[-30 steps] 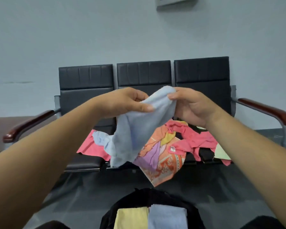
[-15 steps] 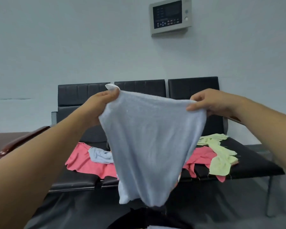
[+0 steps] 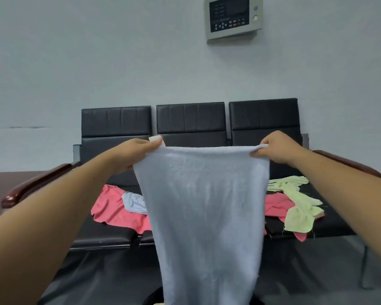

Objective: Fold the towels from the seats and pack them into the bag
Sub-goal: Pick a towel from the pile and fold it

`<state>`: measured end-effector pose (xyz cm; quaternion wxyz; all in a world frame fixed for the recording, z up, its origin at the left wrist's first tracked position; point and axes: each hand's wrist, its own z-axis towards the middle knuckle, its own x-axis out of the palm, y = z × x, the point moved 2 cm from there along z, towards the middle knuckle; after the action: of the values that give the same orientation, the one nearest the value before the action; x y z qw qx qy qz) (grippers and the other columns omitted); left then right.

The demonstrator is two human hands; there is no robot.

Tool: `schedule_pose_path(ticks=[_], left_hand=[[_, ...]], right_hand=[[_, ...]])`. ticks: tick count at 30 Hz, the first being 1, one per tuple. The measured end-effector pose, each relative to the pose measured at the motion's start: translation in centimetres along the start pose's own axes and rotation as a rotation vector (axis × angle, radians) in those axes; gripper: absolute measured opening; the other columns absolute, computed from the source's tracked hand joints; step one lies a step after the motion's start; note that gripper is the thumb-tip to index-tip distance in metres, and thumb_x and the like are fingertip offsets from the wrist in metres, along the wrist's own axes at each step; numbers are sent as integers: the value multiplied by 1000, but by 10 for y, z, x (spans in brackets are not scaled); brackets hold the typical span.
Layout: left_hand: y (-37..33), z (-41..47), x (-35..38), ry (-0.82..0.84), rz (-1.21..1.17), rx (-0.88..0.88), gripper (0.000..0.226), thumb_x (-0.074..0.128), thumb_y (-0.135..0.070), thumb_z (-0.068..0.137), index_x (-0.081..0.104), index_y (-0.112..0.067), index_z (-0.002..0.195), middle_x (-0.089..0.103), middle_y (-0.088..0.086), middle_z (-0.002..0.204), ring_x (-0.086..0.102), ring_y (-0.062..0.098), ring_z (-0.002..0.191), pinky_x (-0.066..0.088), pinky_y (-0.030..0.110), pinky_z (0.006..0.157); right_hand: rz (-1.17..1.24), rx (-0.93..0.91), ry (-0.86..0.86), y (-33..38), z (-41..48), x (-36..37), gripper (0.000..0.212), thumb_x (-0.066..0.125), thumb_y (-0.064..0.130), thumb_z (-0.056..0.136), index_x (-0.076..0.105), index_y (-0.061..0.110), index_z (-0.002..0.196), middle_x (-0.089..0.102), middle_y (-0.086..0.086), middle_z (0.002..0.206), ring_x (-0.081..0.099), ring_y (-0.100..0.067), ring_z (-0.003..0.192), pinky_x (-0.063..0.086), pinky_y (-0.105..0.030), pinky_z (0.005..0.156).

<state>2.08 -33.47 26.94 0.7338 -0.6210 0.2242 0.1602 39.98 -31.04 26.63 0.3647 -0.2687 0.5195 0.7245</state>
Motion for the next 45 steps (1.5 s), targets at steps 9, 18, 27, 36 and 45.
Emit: schedule_pose_path(ticks=[9,18,27,36,45], left_hand=[[24,14,-9,-111,842,116,39,61,-38,98,48,-14,70,53,2,69,47,21,68,33,32,59],[11,15,14,68,-188,111,21,62,-5,96,72,-24,91,62,6,90,56,20,78,51,36,75],[-20,6,54,362,-177,174,31,59,14,91,69,-3,115,73,15,104,73,21,93,59,25,81],[-33,5,61,95,52,287,17,71,-22,93,74,-6,96,78,5,81,76,13,80,53,16,62],[-39,3,59,-25,303,350,42,63,-46,95,63,-14,68,67,1,58,51,9,51,42,17,55]], right_hand=[[730,225,179,-15,-6,22,9,75,7,87,73,2,95,61,-5,69,46,-12,53,42,-19,45],[597,191,-29,-12,0,42,13,72,12,93,70,0,95,59,-7,63,52,-12,52,49,-20,49],[580,-86,-102,53,-13,57,20,54,-4,93,61,15,96,64,-9,62,63,-17,52,55,-30,54],[317,-285,213,87,-43,76,34,80,51,80,78,21,96,76,2,85,72,-8,75,58,-23,73],[357,-343,83,100,-41,85,27,64,19,99,71,-5,89,71,-21,80,66,-10,59,55,-20,59]])
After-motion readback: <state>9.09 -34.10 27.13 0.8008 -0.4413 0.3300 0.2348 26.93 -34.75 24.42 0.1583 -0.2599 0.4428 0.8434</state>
